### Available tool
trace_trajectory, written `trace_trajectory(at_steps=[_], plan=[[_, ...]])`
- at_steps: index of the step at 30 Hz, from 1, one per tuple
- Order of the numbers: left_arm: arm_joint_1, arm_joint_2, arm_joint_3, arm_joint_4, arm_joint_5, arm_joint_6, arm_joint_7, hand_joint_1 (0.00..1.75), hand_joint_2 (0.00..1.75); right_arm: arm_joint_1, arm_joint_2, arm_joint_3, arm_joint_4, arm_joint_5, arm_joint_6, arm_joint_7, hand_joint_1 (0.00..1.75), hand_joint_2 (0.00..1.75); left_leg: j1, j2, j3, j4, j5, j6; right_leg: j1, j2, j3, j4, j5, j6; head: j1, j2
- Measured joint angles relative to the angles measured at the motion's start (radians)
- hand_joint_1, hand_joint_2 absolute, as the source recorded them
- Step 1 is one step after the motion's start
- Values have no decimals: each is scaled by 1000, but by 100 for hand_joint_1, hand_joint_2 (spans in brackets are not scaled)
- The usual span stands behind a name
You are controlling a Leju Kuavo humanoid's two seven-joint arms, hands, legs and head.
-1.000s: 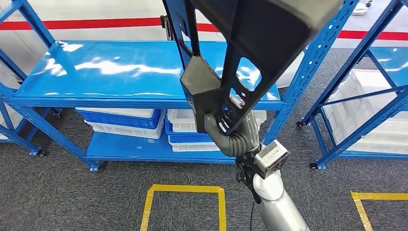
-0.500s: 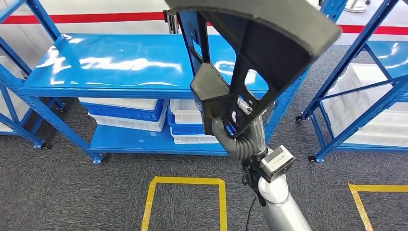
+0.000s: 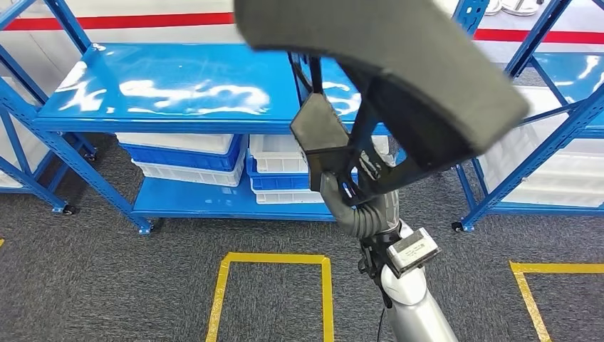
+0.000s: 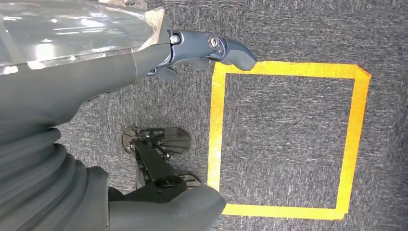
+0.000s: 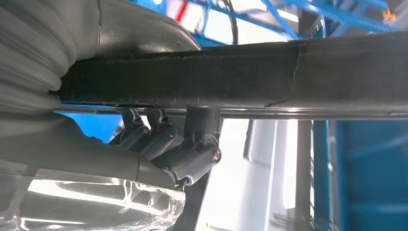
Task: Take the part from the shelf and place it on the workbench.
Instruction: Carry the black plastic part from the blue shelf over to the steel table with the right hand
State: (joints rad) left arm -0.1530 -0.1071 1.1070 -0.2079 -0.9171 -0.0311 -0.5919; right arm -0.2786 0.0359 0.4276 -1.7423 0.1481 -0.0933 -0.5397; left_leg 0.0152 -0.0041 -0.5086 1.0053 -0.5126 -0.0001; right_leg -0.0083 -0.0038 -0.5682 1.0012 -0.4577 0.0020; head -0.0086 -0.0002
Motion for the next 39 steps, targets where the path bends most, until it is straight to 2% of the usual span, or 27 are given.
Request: trace_trajectory(at_steps=[2, 3, 4, 5, 7, 8, 11, 12, 15, 16, 17, 19, 20, 22, 23, 24, 25, 26, 27, 29, 30, 31, 33, 35, 36, 37, 39], plan=[[0, 0, 0, 0, 0, 0, 2, 0, 175, 4, 4, -3, -11, 11, -12, 0, 175, 175, -3, 2, -8, -7, 11, 16, 0, 0, -6, 2, 6, 15, 0, 0], [0, 0, 0, 0, 0, 1, 3, 0, 175, 5, 4, -5, -15, 14, -15, 0, 175, 175, -2, 4, -12, -12, 20, 25, -1, 0, -14, 11, -1, 19, 1, 0], [-1, 0, 0, 0, 0, 1, 3, 0, 175, 6, 4, -7, -20, 17, -17, 0, 175, 175, -1, 6, -17, -17, 29, 36, 0, 1, -27, 36, -21, 18, 2, 0], [-2, -1, 0, 0, 0, 1, 4, 0, 175, 8, 4, -9, -23, 18, -18, -1, 175, 175, 0, 8, -25, -21, 39, 45, 0, 1, -46, 80, -53, 13, 5, 0], [-1, 0, 0, 0, 3, 1, 6, 0, 175, 12, 4, -11, -26, 22, -18, -1, 175, 175, -2, 9, -41, -21, 51, 52, -3, 2, -87, 191, -120, 2, 8, 0], [0, 0, 0, 0, 4, 1, 6, 0, 175, 14, 4, -11, -27, 23, -18, -2, 175, 175, -2, 9, -46, -21, 55, 53, -4, 2, -100, 227, -138, 0, 8, 0], [0, 0, 0, 0, 5, 1, 6, 0, 175, 16, 4, -11, -27, 24, -18, -2, 175, 175, -2, 10, -49, -21, 57, 53, -5, 2, -107, 250, -147, 0, 7, 0], [2, 0, 0, 0, 6, 1, 7, 0, 175, 22, 4, -11, -27, 27, -19, -4, 175, 175, -2, 10, -57, -20, 62, 52, -6, 2, -100, 254, -142, 7, 9, 0], [13, 0, 2, 0, 11, 2, 6, 0, 175, 40, 3, -10, -27, 37, -29, -17, 175, 175, -4, 10, -104, -3, 89, 31, -13, 3, 45, 65, -89, 40, 12, 0], [14, 0, 3, 0, 10, 2, 4, 0, 175, 41, 3, -10, -27, 38, -32, -20, 175, 175, -5, 10, -114, 3, 96, 23, -12, 5, 84, -3, -77, 42, 11, 0], [15, 0, 3, 0, 9, 2, 1, 0, 175, 42, 3, -10, -27, 38, -35, -21, 175, 175, -5, 10, -118, 5, 101, 17, -8, 6, 84, -10, -77, 37, 11, 0], [15, 0, 3, 0, 4, 5, -4, 0, 175, 43, 3, -10, -28, 40, -42, -24, 175, 175, -1, 7, -125, 12, 97, 7, -16, 5, 75, -9, -69, 23, 10, 0], [16, 0, 3, 0, -1, 9, -5, 0, 175, 43, 3, -9, -30, 43, -46, -25, 175, 175, 2, 6, -135, 32, 78, 2, -20, 2, 72, -10, -64, 12, 9, 0], [16, -1, 2, 0, -7, 18, -6, 0, 175, 43, 3, -5, -36, 47, -52, -27, 175, 175, 6, 5, -175, 132, 5, -6, -21, -6, 64, -11, -53, -6, 7, 0], [16, -1, 2, 0, -9, 21, -7, 0, 175, 43, 2, -4, -38, 48, -53, -27, 175, 175, 7, 5, -201, 202, -33, -10, -18, -11, 58, -11, -49, -12, 6, 0], [16, -1, 2, 0, -9, 23, -6, 0, 175, 44, 2, -3, -39, 48, -53, -27, 175, 175, 8, 4, -220, 261, -57, -14, -16, -17, 53, -10, -46, -14, 6, 0], [16, -1, 2, 0, -9, 24, -6, 0, 175, 45, 1, -2, -40, 49, -54, -27, 175, 175, 8, 5, -226, 293, -63, -16, -14, -23, 50, -10, -44, -15, 6, 0], [16, -1, 2, 0, -9, 24, -6, 0, 175, 46, 0, -1, -40, 49, -54, -27, 175, 175, 9, 6, -212, 284, -49, -17, -14, -28, 48, -9, -42, -15, 6, 0], [16, -1, 2, 0, -9, 26, -6, 0, 175, 47, 0, 0, -40, 49, -55, -27, 175, 175, 10, 10, -179, 239, -23, -17, -13, -34, 47, -9, -41, -15, 6, 0], [15, -1, 2, 0, -8, 29, -10, 0, 175, 47, -3, 2, -41, 50, -59, -27, 175, 175, 7, 36, -92, 100, 25, -13, -10, -46, 48, -8, -41, -12, 6, 0], [15, -1, 2, 0, -7, 31, -14, 0, 175, 46, -4, 3, -42, 50, -62, -27, 175, 175, 4, 48, -63, 48, 36, -8, -6, -52, 47, -7, -40, -8, 6, 0], [14, -1, 2, 0, -4, 31, -18, 0, 175, 46, -5, 4, -43, 50, -65, -26, 175, 175, -1, 56, -50, 18, 38, -3, -3, -58, 45, -7, -38, -4, 5, 0], [14, 0, 2, 0, 2, 30, -25, 0, 175, 46, -5, 4, -44, 50, -69, -24, 175, 175, -6, 46, -54, 6, 39, 10, 1, -72, 43, -8, -35, 7, 5, 0], [14, -1, 2, 0, 7, 29, -29, 0, 175, 46, -6, 5, -45, 51, -70, -23, 175, 175, -4, 32, -57, -6, 50, 29, 1, -61, 31, 9, -49, 15, 6, 0], [14, -1, 2, 0, 7, 29, -30, 0, 175, 47, -7, 5, -46, 51, -70, -22, 175, 175, -2, 25, -58, -12, 56, 38, 0, -44, 16, 43, -70, 14, 7, 0], [14, -2, 2, 0, 8, 29, -31, 0, 175, 48, -8, 6, -47, 51, -70, -21, 175, 175, 0, 18, -60, -15, 60, 45, -1, -25, -11, 100, -99, 10, 8, 0], [14, -2, 2, 0, 8, 28, -31, 0, 175, 52, -13, 7, -47, 51, -70, -21, 175, 175, -3, 0, -68, -15, 66, 51, -3, -6, -71, 236, -153, 4, 10, 0]])
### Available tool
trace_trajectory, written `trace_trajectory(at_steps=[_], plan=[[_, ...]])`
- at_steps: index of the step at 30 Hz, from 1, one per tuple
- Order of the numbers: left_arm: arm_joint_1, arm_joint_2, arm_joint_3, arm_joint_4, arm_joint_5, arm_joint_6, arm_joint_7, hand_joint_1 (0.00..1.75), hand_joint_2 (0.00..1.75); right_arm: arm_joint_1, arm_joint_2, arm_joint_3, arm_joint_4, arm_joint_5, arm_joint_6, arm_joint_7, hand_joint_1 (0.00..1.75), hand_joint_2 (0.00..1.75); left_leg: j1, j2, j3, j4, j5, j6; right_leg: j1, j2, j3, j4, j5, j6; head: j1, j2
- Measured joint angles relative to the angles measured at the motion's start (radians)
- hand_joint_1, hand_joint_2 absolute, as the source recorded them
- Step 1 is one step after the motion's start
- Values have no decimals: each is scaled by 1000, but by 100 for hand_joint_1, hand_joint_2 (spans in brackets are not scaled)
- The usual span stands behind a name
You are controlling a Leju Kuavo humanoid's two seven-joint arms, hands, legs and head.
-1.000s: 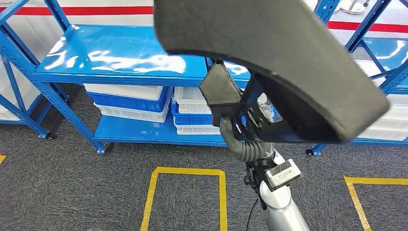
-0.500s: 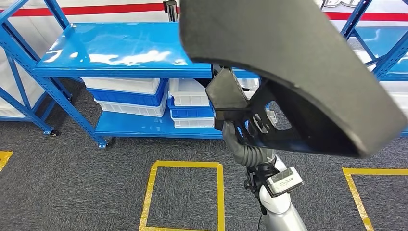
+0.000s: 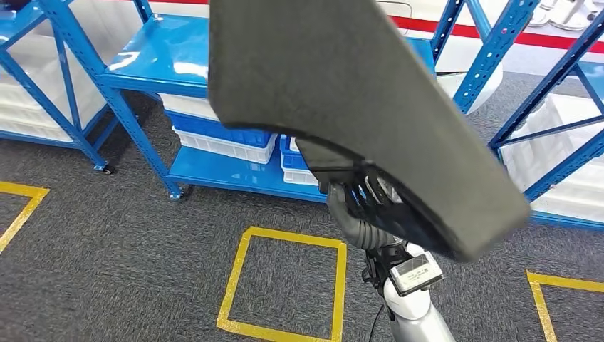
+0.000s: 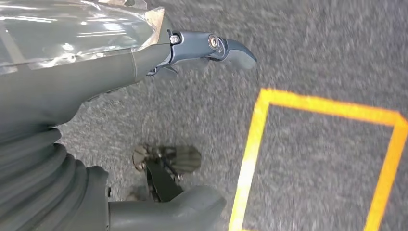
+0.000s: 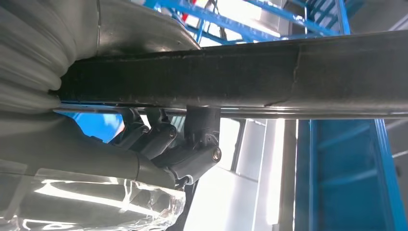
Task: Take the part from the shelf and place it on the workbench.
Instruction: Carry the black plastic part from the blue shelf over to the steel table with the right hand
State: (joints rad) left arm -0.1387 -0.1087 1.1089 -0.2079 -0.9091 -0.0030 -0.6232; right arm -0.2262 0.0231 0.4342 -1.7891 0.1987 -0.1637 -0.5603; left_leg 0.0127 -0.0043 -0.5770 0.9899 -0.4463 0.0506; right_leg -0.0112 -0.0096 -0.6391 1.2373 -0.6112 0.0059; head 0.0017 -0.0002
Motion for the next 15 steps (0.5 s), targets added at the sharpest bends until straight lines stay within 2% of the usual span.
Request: trace_trajectory(at_steps=[1, 2, 3, 5, 6, 7, 9, 10, 12, 14, 15], plan=[[0, 0, 0, 0, 0, 0, 0, 0, 175, 3, -2, 0, 0, 0, 0, 0, 175, 175, -1, -11, -3, 0, 2, 0, 0, 2, -17, 39, -10, 3, 0, 0], [1, 0, 0, 0, 1, 0, 0, 0, 175, 5, -4, 0, 0, 0, 0, 1, 175, 175, -2, -22, -5, 1, 5, 0, 0, 3, -15, 38, -3, 9, 0, 0], [1, 0, 0, 0, 1, 0, 0, 0, 175, 6, -6, 1, 0, 0, 0, 1, 175, 175, -2, -33, -6, 3, 6, -2, -1, 6, 9, -6, 21, 18, 0, 0], [1, -1, 0, 0, 1, -1, -2, 0, 175, 6, -8, 2, -1, 3, 0, 2, 175, 175, -3, -54, -8, 9, 7, -6, -3, 29, 80, -150, 77, 29, 0, 0], [1, -1, 0, 0, 0, -1, -4, 0, 175, 6, -8, 3, -1, 6, 0, 2, 175, 175, -5, -62, -12, 13, 8, -10, -4, 40, 105, -204, 94, 29, 0, 0], [1, -1, 0, 0, 0, -1, -5, 0, 175, 7, -8, 4, -2, 8, 0, 2, 175, 175, -6, -69, -17, 16, 10, -15, -4, 48, 116, -232, 102, 26, 0, 0], [3, -1, 0, 0, -2, -2, -6, 0, 175, 7, -9, 7, -4, 12, 0, 3, 175, 175, -6, -81, -28, 18, 16, -27, -3, 42, 115, -235, 106, 15, -1, 0], [5, 0, 0, 0, -3, -2, -6, 0, 175, 8, -8, 8, -4, 14, 0, 3, 175, 175, -4, -80, -32, 20, 15, -33, -7, 35, 114, -235, 109, 10, -1, 0], [6, 1, 0, 0, -6, -1, -5, 0, 175, 11, -8, 13, -8, 19, -1, 1, 175, 175, -2, -53, -50, 60, -14, -42, -13, 18, 114, -239, 114, -3, -5, 0], [7, 1, 0, 0, -11, 0, -4, 0, 175, 27, -8, 19, -12, 26, -4, -11, 175, 175, 0, -15, -102, 178, -80, -52, -12, -1, 113, -240, 116, -12, -10, 0], [8, 1, 0, 0, -12, 1, -3, 0, 175, 38, -9, 22, -13, 30, -8, -20, 175, 175, 1, -6, -132, 247, -109, -56, -10, -12, 112, -240, 115, -14, -12, 0]])
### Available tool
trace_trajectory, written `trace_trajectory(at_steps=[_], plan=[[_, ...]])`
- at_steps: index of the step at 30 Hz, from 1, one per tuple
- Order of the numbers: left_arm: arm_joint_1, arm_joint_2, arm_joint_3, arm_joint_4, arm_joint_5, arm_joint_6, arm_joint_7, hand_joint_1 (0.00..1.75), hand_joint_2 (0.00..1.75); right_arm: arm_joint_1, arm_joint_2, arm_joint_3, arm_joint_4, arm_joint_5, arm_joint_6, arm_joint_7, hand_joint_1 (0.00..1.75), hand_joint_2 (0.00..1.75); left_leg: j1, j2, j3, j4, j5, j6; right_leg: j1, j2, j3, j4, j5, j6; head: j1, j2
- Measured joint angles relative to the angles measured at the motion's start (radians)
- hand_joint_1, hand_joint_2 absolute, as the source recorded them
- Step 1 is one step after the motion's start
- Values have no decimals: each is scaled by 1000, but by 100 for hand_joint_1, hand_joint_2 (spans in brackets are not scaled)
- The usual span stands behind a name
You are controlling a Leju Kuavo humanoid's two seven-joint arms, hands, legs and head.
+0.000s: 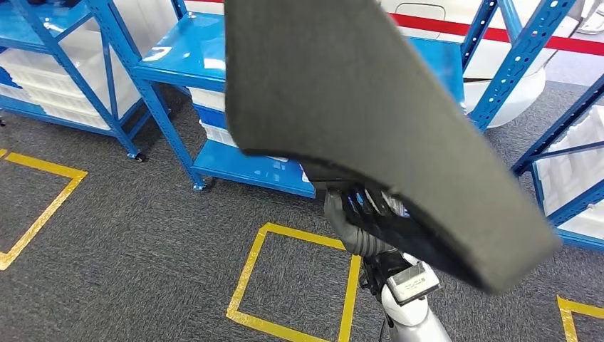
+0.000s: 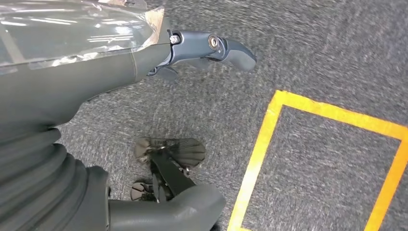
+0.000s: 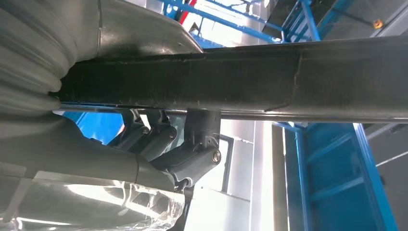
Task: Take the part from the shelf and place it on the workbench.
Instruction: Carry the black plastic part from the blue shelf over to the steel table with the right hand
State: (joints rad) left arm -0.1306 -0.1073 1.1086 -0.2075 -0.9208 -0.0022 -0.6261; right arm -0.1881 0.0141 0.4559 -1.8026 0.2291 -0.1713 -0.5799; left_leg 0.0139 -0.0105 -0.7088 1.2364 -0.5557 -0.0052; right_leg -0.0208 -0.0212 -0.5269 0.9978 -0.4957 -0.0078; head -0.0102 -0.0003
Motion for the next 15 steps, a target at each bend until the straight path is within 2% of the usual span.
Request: trace_trajectory(at_steps=[1, 2, 3, 4, 6, 7, 8, 10, 11, 12, 13, 14, 15], plan=[[2, 1, 0, 0, -1, 1, 3, 0, 175, 12, -1, 3, 0, 4, -3, -11, 175, 175, 1, 4, -21, 48, -16, -3, 1, -10, -1, 0, 0, 0, 0, 0], [6, 2, 0, 0, 0, 2, 8, 0, 175, 23, -1, 8, 1, 8, -7, -22, 175, 175, 2, 7, -25, 60, -12, -4, 2, -20, -1, 0, -1, 0, 0, 0], [9, 4, 0, 0, 1, 3, 13, 0, 175, 32, 0, 14, 3, 11, -9, -33, 175, 175, 4, 10, -8, 33, 8, -4, 2, -28, -1, 0, -1, -1, 0, 0], [11, 8, 1, 0, 3, 4, 19, 0, 175, 39, 2, 22, 6, 15, -11, -43, 175, 175, 5, 18, 26, -30, 40, -3, 3, -36, 0, 0, -1, -1, 0, 0], [12, 19, 1, 0, 7, 3, 28, 0, 175, 50, 14, 41, 16, 26, -16, -56, 175, 175, 0, 53, 100, -169, 87, 4, 8, -48, 1, 0, -4, 1, 0, 0], [11, 25, 1, 0, 8, 3, 32, 0, 175, 54, 22, 52, 21, 32, -19, -60, 175, 175, -4, 65, 120, -210, 96, 9, 12, -54, 0, 1, -5, 3, 1, 0], [11, 30, 1, 0, 8, 3, 35, 0, 175, 58, 30, 62, 27, 37, -22, -64, 175, 175, -9, 70, 125, -227, 96, 14, 16, -61, -1, 0, -5, 6, 1, 0], [13, 38, 3, 0, 11, 7, 39, 0, 175, 65, 41, 80, 38, 44, -25, -68, 175, 175, -11, 49, 121, -232, 102, 25, 20, -73, -1, -1, -7, 13, 1, 0], [14, 41, 5, 0, 14, 12, 40, 0, 175, 68, 44, 87, 43, 47, -25, -70, 175, 175, -9, 41, 122, -237, 107, 32, 20, -66, -3, 5, -13, 16, 2, 0], [15, 42, 9, 0, 20, 18, 42, 0, 175, 69, 46, 95, 49, 50, -25, -72, 175, 175, -6, 32, 123, -242, 112, 40, 19, -50, -13, 29, -28, 17, 2, 0], [15, 42, 13, 0, 26, 25, 45, 0, 175, 70, 46, 103, 56, 53, -25, -76, 175, 175, -3, 22, 124, -246, 117, 47, 18, -27, -33, 75, -54, 14, 4, 0], [15, 42, 17, 0, 31, 30, 46, 0, 175, 72, 46, 110, 63, 55, -25, -79, 175, 175, -3, 13, 122, -247, 119, 51, 15, -5, -61, 140, -85, 9, 6, 0], [15, 43, 21, 0, 34, 33, 48, 0, 175, 74, 46, 117, 72, 57, -24, -82, 175, 175, -3, 1, 119, -247, 121, 54, 14, 8, -95, 213, -115, 5, 8, 0]])
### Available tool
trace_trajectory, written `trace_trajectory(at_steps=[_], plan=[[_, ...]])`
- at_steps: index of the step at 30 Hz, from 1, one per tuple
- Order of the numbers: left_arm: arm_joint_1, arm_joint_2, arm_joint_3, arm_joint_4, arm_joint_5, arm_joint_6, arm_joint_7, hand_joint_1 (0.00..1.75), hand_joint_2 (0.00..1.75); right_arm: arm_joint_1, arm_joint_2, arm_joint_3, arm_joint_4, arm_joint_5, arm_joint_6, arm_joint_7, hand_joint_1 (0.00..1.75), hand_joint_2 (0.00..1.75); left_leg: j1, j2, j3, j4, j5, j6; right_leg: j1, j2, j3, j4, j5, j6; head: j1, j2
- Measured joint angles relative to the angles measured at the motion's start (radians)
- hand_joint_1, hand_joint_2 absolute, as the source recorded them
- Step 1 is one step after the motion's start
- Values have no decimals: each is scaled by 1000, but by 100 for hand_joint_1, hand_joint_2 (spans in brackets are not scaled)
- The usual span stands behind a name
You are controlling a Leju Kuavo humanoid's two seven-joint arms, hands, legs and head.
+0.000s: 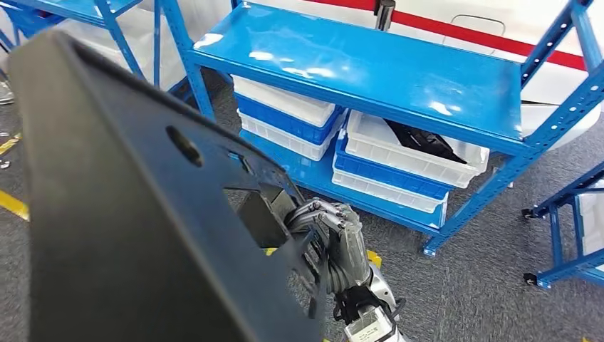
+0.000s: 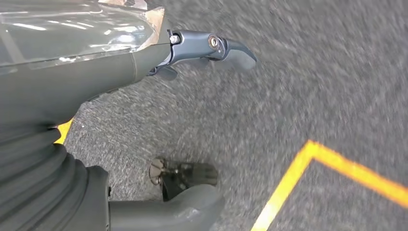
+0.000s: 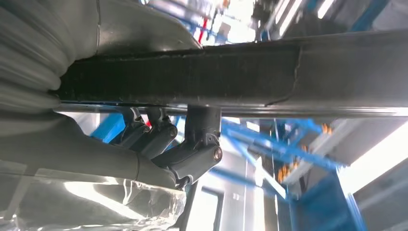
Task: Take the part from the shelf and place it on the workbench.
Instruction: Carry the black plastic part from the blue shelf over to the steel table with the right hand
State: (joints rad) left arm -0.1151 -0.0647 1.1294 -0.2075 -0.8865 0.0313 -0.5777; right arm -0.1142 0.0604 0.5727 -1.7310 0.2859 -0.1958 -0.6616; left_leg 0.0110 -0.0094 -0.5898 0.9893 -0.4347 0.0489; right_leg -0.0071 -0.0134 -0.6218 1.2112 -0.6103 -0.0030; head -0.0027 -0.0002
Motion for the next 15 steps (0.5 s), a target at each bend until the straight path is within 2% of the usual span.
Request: trace_trajectory(at_steps=[1, 2, 3, 4, 5, 6, 7, 8, 10, 11, 12, 13, 14, 15], plan=[[1, 0, 3, 0, 2, 2, 1, 0, 175, 2, 0, 5, 8, 1, 0, -1, 175, 175, 0, -12, -2, 0, 1, 1, -2, 5, -27, 57, -19, 1, 1, 0], [3, 0, 5, 0, 3, 5, 2, 0, 175, 4, 0, 10, 16, 1, 0, -1, 175, 175, 0, -25, -3, 1, 2, 0, -3, 7, -38, 82, -22, 6, 1, 0], [5, 0, 7, 0, 6, 7, 3, 0, 175, 5, 0, 14, 22, 1, 0, -2, 175, 175, 0, -38, -3, 1, 3, -1, -5, 8, -30, 65, -8, 15, 1, 0], [7, -1, 10, 0, 11, 12, 3, 0, 175, 5, 0, 18, 27, -1, 1, -3, 175, 175, 0, -51, -3, 2, 4, -3, -7, 13, -3, 9, 19, 26, 1, 0], [8, -3, 14, 0, 15, 19, 3, 0, 175, 3, 0, 23, 31, -5, 1, -5, 175, 175, 0, -62, -4, 5, 4, -5, -12, 29, 32, -65, 50, 35, 2, 0], [9, -5, 18, 0, 19, 28, 2, 0, 175, 2, -1, 29, 34, -12, 2, -8, 175, 175, -1, -74, -7, 11, 3, -9, -15, 47, 61, -132, 74, 39, 2, 0], [9, -8, 22, 0, 20, 40, 1, 0, 175, 2, -3, 33, 36, -22, 4, -10, 175, 175, -2, -83, -11, 15, 3, -14, -18, 60, 79, -177, 90, 39, 1, 0], [10, -11, 24, 0, 19, 53, 1, 0, 175, 3, -6, 37, 36, -36, 7, -13, 175, 175, -2, -92, -15, 18, 3, -21, -17, 69, 86, -198, 96, 35, 1, 0], [16, -19, 25, 0, 9, 80, 3, 0, 175, 10, -14, 38, 25, -67, 31, -10, 175, 175, 2, -105, -22, 17, 7, -35, -16, 55, 89, -202, 100, 23, 1, 0], [19, -26, 25, 0, 3, 95, 3, 0, 175, 15, -17, 35, 11, -79, 52, -2, 175, 175, 3, -97, -26, 21, 5, -41, -18, 47, 92, -204, 104, 16, 1, 0], [21, -33, 24, 1, -6, 108, 2, 0, 175, 19, -21, 26, -8, -86, 78, 9, 175, 175, 4, -78, -35, 40, -8, -45, -21, 37, 94, -206, 107, 8, -2, 0], [22, -42, 24, 1, -15, 120, -1, 0, 175, 23, -24, 13, -31, -89, 104, 22, 175, 175, 4, -52, -53, 80, -33, -49, -24, 26, 95, -208, 110, 2, -5, 0], [21, -52, 23, 1, -26, 128, -4, 0, 175, 26, -28, -5, -54, -88, 128, 35, 175, 175, 4, -22, -79, 139, -67, -53, -21, 15, 95, -208, 110, -2, -9, 0], [19, -60, 22, 1, -35, 133, -6, 0, 175, 28, -31, -23, -76, -85, 147, 47, 175, 175, 6, -5, -111, 211, -102, -57, -19, 3, 95, -208, 110, -5, -11, 0]])
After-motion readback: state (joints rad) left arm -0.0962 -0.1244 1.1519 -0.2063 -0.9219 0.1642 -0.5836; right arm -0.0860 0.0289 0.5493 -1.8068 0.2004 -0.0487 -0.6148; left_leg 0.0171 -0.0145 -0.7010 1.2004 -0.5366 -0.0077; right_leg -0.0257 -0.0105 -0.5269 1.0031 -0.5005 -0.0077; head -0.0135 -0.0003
